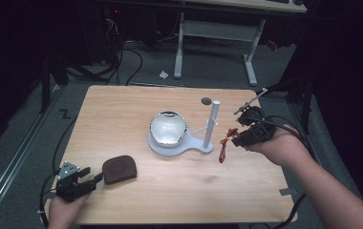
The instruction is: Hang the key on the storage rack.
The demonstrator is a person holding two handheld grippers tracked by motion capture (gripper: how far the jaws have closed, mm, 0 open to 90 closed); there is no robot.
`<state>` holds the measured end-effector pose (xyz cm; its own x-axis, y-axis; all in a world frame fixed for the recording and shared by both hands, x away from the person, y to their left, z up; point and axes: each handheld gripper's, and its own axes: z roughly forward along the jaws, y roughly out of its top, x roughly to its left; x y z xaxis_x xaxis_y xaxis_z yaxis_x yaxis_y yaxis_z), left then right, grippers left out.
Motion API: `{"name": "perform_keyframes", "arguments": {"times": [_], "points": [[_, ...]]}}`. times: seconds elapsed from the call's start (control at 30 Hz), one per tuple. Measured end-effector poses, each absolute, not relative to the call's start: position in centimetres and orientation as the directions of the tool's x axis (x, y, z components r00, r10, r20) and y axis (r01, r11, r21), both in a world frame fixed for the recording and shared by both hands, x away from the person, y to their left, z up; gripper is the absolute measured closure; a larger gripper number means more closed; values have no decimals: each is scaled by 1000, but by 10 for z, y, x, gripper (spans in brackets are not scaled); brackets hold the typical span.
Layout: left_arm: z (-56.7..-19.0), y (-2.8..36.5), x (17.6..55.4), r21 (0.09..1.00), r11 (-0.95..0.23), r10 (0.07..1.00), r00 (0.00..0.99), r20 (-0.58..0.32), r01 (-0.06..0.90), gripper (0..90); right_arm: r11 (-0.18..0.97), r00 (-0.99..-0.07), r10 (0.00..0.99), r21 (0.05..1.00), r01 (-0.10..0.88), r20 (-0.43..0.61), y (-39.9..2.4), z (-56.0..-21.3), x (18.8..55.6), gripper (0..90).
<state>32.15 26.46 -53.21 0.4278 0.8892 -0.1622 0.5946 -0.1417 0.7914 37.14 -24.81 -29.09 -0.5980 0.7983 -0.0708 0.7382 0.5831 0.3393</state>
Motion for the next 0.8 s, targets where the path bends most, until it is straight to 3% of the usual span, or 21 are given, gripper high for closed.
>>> {"name": "perform_keyframes", "arguments": {"times": [0.8], "points": [[-531, 268, 319, 795, -127, 890, 422, -172, 593, 398, 591, -602, 791, 385, 709, -107, -227, -268, 392, 666]]}}
